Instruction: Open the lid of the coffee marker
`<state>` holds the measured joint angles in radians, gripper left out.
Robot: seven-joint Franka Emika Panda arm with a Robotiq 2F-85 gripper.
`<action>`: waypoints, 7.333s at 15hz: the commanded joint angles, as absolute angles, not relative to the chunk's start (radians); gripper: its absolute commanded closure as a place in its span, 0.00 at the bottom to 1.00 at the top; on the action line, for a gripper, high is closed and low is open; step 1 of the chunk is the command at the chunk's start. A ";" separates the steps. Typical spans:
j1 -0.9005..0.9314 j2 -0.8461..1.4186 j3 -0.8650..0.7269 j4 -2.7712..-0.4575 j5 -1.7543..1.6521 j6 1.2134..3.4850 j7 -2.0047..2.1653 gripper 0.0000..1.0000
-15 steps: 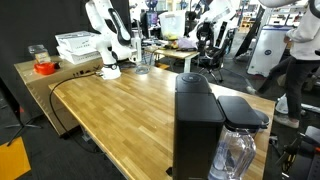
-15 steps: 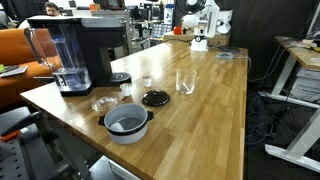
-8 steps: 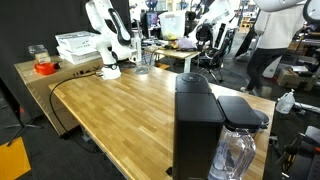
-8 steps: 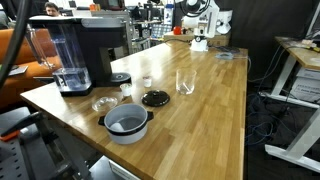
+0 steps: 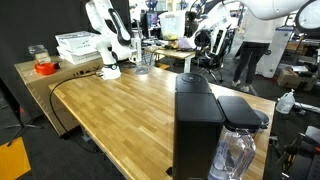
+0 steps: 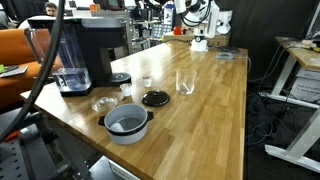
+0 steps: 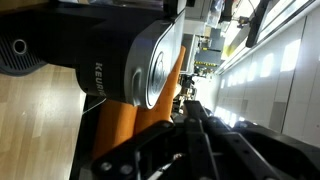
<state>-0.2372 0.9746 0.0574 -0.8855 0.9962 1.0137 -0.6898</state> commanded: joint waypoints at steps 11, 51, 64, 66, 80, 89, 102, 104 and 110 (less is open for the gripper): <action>-0.249 1.094 0.086 -0.778 1.008 0.989 -0.579 1.00; -0.245 1.242 0.142 -0.652 0.967 0.902 -0.486 1.00; -0.191 1.350 0.198 -0.557 0.984 0.695 -0.384 0.99; -0.191 1.352 0.198 -0.534 0.984 0.693 -0.375 0.99; -0.186 1.397 0.181 -0.482 0.964 0.676 -0.339 1.00; -0.200 1.435 0.205 -0.423 0.946 0.673 -0.235 1.00; -0.181 1.462 0.242 -0.386 0.900 0.679 -0.212 0.99; -0.180 1.461 0.245 -0.380 0.896 0.680 -0.212 0.99; -0.180 1.461 0.245 -0.380 0.895 0.680 -0.212 0.99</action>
<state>-0.1760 1.4306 0.2119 -0.4294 0.9068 0.6895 -0.2414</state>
